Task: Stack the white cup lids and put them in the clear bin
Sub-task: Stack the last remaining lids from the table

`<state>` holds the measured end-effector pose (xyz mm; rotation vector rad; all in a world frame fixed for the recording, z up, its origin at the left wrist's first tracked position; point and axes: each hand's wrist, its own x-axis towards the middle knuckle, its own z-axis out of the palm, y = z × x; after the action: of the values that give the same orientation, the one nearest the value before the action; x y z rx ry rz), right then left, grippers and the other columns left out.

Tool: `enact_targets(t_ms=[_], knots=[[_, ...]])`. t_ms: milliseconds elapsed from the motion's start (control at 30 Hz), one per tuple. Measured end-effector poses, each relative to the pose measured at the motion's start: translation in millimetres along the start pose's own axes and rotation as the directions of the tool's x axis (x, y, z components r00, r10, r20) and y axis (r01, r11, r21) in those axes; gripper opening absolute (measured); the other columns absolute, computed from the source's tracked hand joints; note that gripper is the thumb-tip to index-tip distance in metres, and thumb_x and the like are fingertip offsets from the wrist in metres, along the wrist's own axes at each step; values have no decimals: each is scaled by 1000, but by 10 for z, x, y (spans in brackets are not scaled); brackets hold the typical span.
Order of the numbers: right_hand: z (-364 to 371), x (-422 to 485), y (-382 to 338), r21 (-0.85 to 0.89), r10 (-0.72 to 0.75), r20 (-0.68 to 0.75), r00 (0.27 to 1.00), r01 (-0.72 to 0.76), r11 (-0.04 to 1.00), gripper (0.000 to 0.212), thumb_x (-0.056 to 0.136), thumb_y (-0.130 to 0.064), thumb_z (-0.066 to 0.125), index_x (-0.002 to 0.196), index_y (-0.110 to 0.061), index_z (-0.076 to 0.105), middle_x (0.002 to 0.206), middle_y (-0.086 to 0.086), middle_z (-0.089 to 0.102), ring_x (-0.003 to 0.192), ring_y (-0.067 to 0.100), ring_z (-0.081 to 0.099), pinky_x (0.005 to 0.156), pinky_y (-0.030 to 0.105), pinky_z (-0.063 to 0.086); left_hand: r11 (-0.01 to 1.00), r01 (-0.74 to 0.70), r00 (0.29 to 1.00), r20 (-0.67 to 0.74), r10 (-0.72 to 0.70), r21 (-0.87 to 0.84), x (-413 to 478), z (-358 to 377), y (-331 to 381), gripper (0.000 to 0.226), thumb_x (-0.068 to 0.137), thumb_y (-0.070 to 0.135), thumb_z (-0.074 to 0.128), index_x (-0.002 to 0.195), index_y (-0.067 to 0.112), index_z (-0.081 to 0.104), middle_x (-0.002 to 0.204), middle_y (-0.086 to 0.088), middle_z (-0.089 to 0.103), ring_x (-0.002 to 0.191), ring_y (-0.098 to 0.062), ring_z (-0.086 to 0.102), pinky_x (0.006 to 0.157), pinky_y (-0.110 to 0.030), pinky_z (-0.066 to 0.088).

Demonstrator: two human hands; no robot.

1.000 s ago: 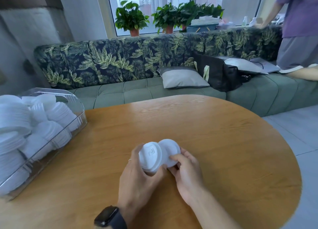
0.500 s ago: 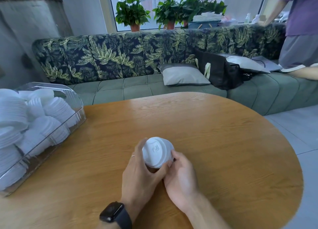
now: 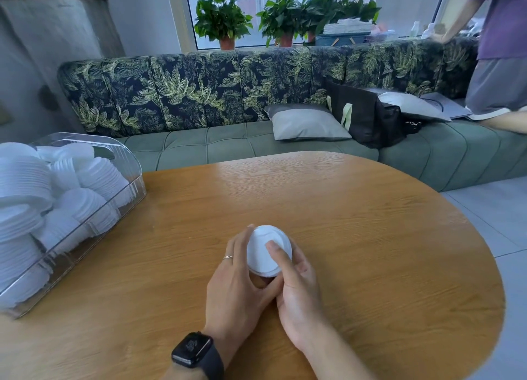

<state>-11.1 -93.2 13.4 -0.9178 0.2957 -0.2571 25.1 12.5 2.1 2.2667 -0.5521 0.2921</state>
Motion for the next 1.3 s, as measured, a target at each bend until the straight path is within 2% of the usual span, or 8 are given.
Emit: enact_targets(t_ms=[333,500,667,767,833,967,1100,1300], knots=[[1,-41,-90,84,96,-1,995,-96,992,28,86,-16,76,113,-12,75,111,13,77,102,22,74,101,41,52,1000,-19,999,42,19,4,-6,-13,-36,92,76,71,67,149,48,17,147,24,38,122,5,45,83,-15,43],[35,-51,-84,-11,89,21,996,-89,996,37,81,-22,76,117,-14,72,108,9,78,95,17,74,91,34,53,1000,-13,998,59,13,7,-43,-132,-153,96,73,79,62,151,49,14,145,23,41,123,6,45,88,-20,49],[310,-84,-7,-101,83,22,996,-81,992,54,73,-34,89,122,-20,70,112,9,78,92,15,72,81,31,52,993,-52,998,47,48,102,-93,-460,-232,95,79,84,45,154,47,-2,152,19,35,110,-5,61,73,-25,56],[615,-135,32,-108,76,30,997,-72,991,48,77,-35,86,120,-18,71,106,7,78,86,13,72,73,27,51,985,-86,996,6,86,152,-99,-751,-290,73,84,79,45,142,45,18,147,14,45,97,-10,68,63,-25,55],[828,-175,64,-116,80,43,996,-75,990,39,84,-31,81,119,-18,71,103,6,79,85,15,73,73,28,52,984,-92,996,6,92,151,-89,-991,-347,66,85,76,50,136,41,27,149,15,42,107,-7,64,68,-26,56],[1286,-290,109,-128,114,113,987,-100,987,39,85,-39,79,119,-22,72,109,4,78,100,21,74,83,32,51,991,-91,995,44,87,102,-63,-1543,-461,61,83,70,62,125,54,22,138,31,37,119,6,48,85,-19,49],[1757,-450,142,-77,135,216,967,-121,990,28,94,-33,65,116,-18,75,100,3,78,81,11,70,77,30,49,998,-27,1000,-9,27,64,-77,-2094,-586,61,80,62,73,122,55,29,122,28,52,110,9,50,85,-11,43],[2295,-616,280,-100,179,321,930,-155,983,31,97,-27,63,125,-16,68,106,6,79,88,20,77,89,42,57,993,114,961,-254,-110,2,58,-2837,-815,56,74,53,80,116,47,44,98,14,66,89,-7,65,79,-37,56]])
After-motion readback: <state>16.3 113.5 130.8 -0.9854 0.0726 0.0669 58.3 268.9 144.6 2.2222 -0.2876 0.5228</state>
